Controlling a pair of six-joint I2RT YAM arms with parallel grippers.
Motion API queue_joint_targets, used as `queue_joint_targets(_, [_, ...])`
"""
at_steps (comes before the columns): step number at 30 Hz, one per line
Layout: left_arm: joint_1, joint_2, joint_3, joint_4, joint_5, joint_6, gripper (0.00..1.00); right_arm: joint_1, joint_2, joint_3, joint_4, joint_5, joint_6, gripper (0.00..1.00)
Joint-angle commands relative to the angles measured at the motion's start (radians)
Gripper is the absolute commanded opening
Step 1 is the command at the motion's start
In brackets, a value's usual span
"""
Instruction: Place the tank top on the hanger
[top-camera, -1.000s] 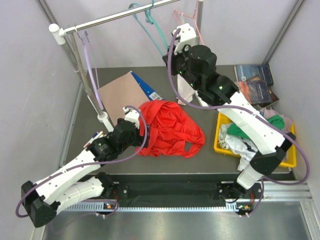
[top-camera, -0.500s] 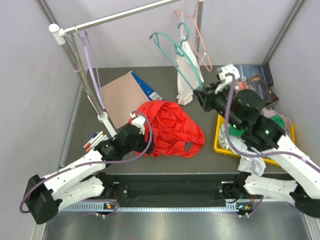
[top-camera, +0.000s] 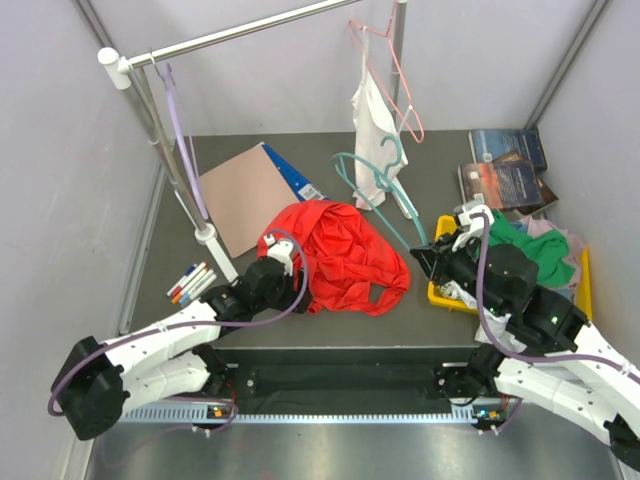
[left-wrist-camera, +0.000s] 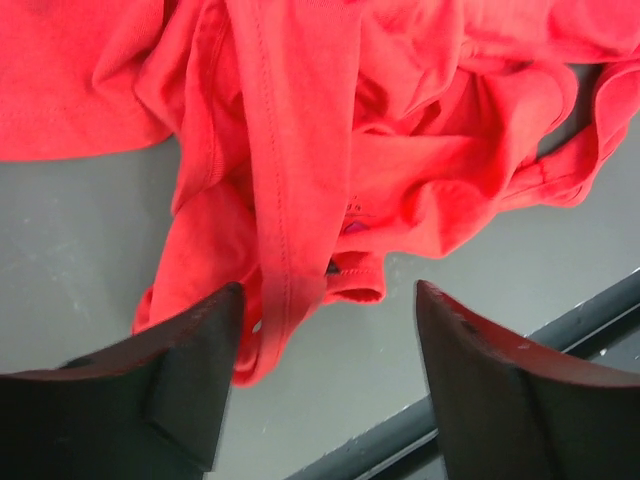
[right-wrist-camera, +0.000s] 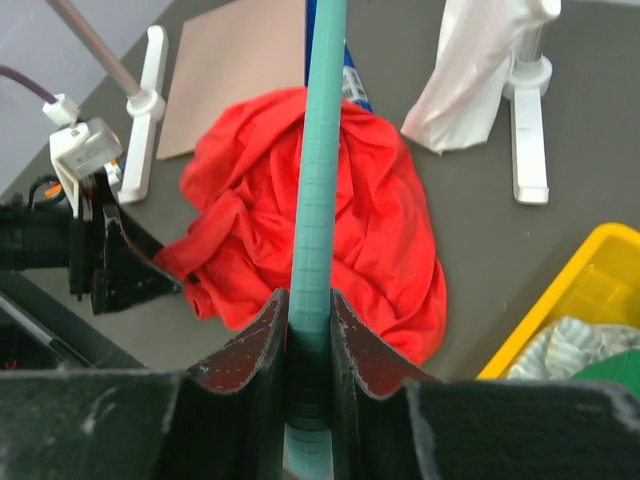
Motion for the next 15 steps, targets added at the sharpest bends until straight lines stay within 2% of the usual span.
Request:
queue_joint_targets(1, [-0.001, 0.012, -0.017, 0.129, 0.008, -0.022, 0.68, 0.006, -0.03, 0.023, -0.024, -0.031, 0.037, 0.0])
queue_joint_targets(2, [-0.001, 0.01, -0.024, 0.14, 0.002, -0.023, 0.64, 0.004, -0.03, 0.029, -0.034, -0.043, 0.037, 0.0])
queue_joint_targets(4, [-0.001, 0.015, -0.037, 0.17, -0.013, -0.031, 0.39, 0.006, -0.04, 0.044, -0.067, -0.063, 0.048, 0.0])
queue_joint_targets(6, [0.0, 0.018, -0.041, 0.174, -0.06, -0.028, 0.08, 0.006, -0.054, 0.063, -0.102, -0.075, 0.058, 0.0])
queue_joint_targets(7, [0.0, 0.013, -0.027, 0.155, -0.085, -0.026, 0.0, 0.006, -0.06, 0.069, -0.114, -0.083, 0.061, 0.0])
queue_joint_targets(11, [0.017, -0.024, 0.051, 0.077, -0.229, 0.02, 0.0, 0.006, -0.088, 0.106, -0.186, -0.112, 0.068, 0.0])
queue_joint_targets(15, [0.146, 0.008, 0.125, 0.057, -0.202, 0.078, 0.0, 0.006, -0.091, 0.171, -0.257, -0.155, 0.058, 0.0])
